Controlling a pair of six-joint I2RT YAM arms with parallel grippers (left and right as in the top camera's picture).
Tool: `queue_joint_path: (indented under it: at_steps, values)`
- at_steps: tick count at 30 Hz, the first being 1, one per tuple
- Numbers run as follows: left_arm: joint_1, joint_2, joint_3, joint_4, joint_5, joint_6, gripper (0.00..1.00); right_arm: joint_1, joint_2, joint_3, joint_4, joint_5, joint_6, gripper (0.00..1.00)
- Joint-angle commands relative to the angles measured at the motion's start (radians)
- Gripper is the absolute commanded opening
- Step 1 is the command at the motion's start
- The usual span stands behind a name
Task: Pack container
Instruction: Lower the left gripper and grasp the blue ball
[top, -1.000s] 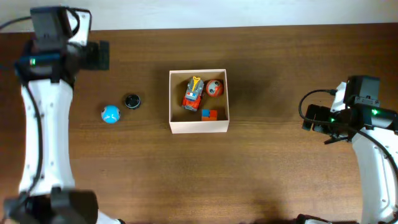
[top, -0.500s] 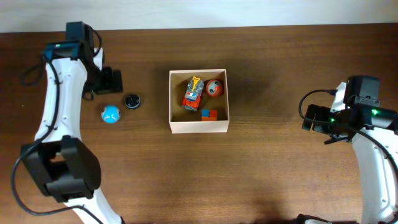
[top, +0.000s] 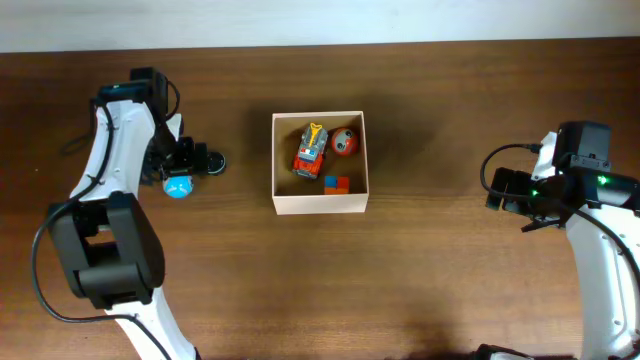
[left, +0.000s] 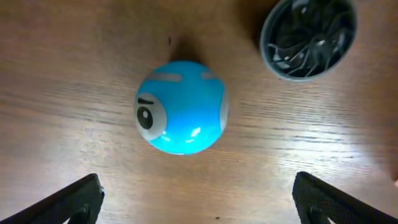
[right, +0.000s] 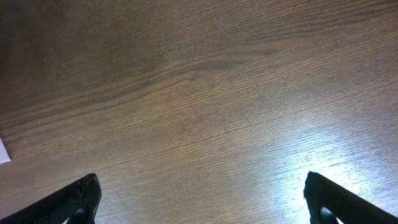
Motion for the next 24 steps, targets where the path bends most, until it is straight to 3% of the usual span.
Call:
queue_joint_path:
  at_steps: [1, 13, 18, 24]
  values:
    - [0.033, 0.009, -0.041, 0.021, 0.011, 0.01, 0.99, -0.006, -0.003, 0.002, 0.001, 0.006, 0.011, 0.99]
    - [0.111, 0.013, -0.114, 0.192, 0.031, 0.09, 0.99, -0.006, -0.003, 0.002, 0.001, 0.006, 0.011, 0.99]
    - [0.102, 0.038, -0.114, 0.215, 0.055, 0.158, 0.99, -0.006, -0.003, 0.002, 0.001, 0.006, 0.011, 0.99]
    - [0.1, 0.109, -0.114, 0.216, 0.056, 0.159, 0.99, -0.006, -0.003, 0.002, 0.001, 0.006, 0.011, 0.99]
